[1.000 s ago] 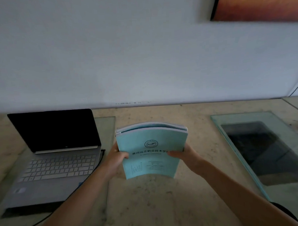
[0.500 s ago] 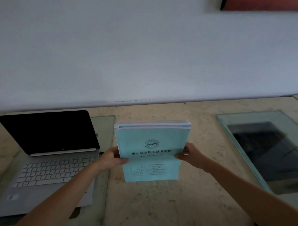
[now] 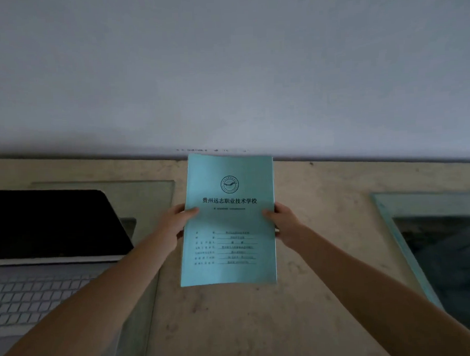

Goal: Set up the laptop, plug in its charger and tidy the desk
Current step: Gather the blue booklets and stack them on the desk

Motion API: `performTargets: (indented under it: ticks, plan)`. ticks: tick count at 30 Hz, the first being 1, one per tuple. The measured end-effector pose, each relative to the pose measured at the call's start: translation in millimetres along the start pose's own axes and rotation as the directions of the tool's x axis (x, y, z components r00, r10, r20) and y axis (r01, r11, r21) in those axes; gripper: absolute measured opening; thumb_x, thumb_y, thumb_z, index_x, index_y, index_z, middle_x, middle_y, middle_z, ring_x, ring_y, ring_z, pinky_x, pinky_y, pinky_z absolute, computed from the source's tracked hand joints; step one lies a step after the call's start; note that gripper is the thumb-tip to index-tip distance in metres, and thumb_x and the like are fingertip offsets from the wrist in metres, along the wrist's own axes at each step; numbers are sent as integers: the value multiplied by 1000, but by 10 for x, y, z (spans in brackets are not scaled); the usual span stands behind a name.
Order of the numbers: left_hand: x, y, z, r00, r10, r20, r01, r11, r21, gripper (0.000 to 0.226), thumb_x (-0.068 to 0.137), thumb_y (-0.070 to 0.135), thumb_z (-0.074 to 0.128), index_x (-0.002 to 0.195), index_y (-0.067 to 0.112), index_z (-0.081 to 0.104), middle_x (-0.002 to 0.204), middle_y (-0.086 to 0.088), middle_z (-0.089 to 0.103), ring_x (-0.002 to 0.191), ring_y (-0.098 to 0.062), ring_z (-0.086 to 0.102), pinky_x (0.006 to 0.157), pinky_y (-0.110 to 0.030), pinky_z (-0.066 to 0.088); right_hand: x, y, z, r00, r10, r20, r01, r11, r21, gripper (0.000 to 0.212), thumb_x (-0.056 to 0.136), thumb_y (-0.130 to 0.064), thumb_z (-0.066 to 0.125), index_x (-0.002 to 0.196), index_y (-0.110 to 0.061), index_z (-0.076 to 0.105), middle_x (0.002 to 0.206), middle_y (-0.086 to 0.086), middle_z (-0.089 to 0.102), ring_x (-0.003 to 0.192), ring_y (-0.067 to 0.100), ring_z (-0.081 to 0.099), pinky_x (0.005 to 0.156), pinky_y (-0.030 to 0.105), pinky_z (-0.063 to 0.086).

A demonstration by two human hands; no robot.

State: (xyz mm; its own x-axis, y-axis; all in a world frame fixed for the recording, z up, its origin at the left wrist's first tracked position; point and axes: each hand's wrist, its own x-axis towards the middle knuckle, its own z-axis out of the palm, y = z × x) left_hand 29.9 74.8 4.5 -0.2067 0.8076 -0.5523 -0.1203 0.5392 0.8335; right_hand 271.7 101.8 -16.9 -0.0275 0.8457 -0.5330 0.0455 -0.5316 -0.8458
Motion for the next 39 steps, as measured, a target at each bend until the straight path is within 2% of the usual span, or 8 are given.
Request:
performTargets:
  ticks: [8,19,24,29,32,36,38,39]
  plan:
    - [801,137,19,975,159,-153,-142,983,116,33,88,3,54,121,4,59,105,-18,65,70,-18,61,58,-26,47,881,-261,301,992,129,-7,-125,976,179,31,94,2,45,122,-2,56,103,12,62,72,22,59,60,34,49]
    - [1118,125,-159,976,93,-196,-67,989,134,38,87,-5,47,121,5,60,103,-14,64,86,-29,62,60,-28,48,1228,-309,472,992,111,69,-123,970,208,36,92,10,38,125,6,53,94,14,64,74,28,61,63,39,51]
    - [1189,217,-132,968,82,-236,-50,989,141,29,84,-1,51,111,1,64,93,-17,66,89,-34,63,85,-46,51,1262,-365,564,995,87,58,-98,970,222,39,88,14,33,120,11,54,110,24,60,75,30,62,64,40,52]
    - [1131,264,-81,959,150,-240,-106,976,189,12,84,2,51,80,7,61,70,-8,57,72,-26,56,64,-32,43,1277,-356,559,998,46,34,-51,983,177,33,86,12,38,108,7,62,106,23,66,78,32,65,74,44,56]
    - [1039,295,-86,947,238,-215,-190,956,224,22,82,0,48,64,12,54,65,-6,56,61,-22,50,55,-26,35,1215,-349,542,1000,9,6,-9,994,110,27,86,11,40,76,-3,60,84,13,65,72,24,61,66,35,53]
    - [873,306,-43,951,299,-84,-265,922,283,26,84,13,57,109,10,62,124,-11,62,111,-24,59,89,-35,46,976,-374,469,997,-73,-19,73,997,15,35,88,0,51,59,-16,39,65,-2,48,64,15,47,62,26,40]
    - [728,326,35,938,346,-28,-319,891,323,41,86,17,61,126,11,54,138,-8,51,127,-19,48,104,-35,39,773,-394,402,988,-153,-8,151,980,-128,12,89,-6,56,84,-15,61,87,-3,61,82,15,54,78,32,46]
    - [643,340,96,926,377,21,-360,865,350,48,87,18,62,132,9,48,142,-8,47,130,-18,45,108,-34,35,652,-412,361,984,-178,-8,173,964,-201,23,89,-9,58,112,-10,61,111,2,61,103,18,55,93,38,45]
